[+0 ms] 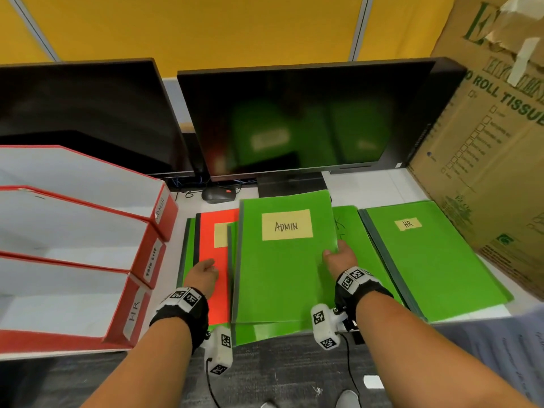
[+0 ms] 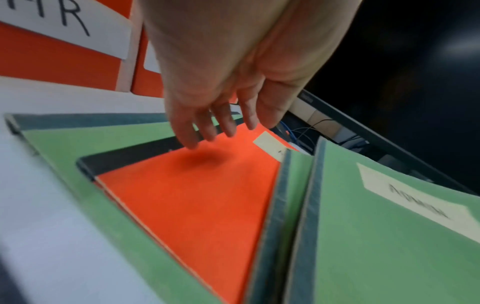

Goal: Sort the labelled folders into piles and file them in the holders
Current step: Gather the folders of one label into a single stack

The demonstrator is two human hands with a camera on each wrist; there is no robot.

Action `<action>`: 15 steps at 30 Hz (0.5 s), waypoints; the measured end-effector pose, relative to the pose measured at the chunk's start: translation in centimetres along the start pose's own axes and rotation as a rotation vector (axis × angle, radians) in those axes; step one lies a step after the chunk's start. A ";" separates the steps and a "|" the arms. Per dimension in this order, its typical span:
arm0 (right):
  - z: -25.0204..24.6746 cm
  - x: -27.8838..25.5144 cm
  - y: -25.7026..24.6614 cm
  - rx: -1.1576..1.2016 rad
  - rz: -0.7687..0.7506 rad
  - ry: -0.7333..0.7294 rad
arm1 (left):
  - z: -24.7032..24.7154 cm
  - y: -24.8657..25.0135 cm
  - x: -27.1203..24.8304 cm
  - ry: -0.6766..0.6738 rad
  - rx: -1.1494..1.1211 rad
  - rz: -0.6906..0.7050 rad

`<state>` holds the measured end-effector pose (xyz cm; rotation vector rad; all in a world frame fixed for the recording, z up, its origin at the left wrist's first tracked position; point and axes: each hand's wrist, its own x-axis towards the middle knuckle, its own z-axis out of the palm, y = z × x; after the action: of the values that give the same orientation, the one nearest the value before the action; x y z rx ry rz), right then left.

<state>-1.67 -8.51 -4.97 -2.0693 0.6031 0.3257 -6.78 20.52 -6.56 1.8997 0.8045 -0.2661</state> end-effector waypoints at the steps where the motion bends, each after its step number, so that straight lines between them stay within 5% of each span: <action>1: -0.3 0.1 0.3 0.002 0.006 0.013 | -0.1 -0.4 0.3 0.015 0.045 -0.013; 9: -1.8 1.7 1.1 0.005 0.100 0.010 | -0.1 -1.0 0.5 0.122 0.359 -0.186; 15: -0.5 3.2 0.2 -0.048 0.079 -0.076 | -0.2 -1.2 1.0 0.141 0.232 -0.171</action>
<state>0.93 -10.01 -6.31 -2.0722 0.6378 0.4659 -6.88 21.43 -7.84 2.0860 1.0729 -0.3459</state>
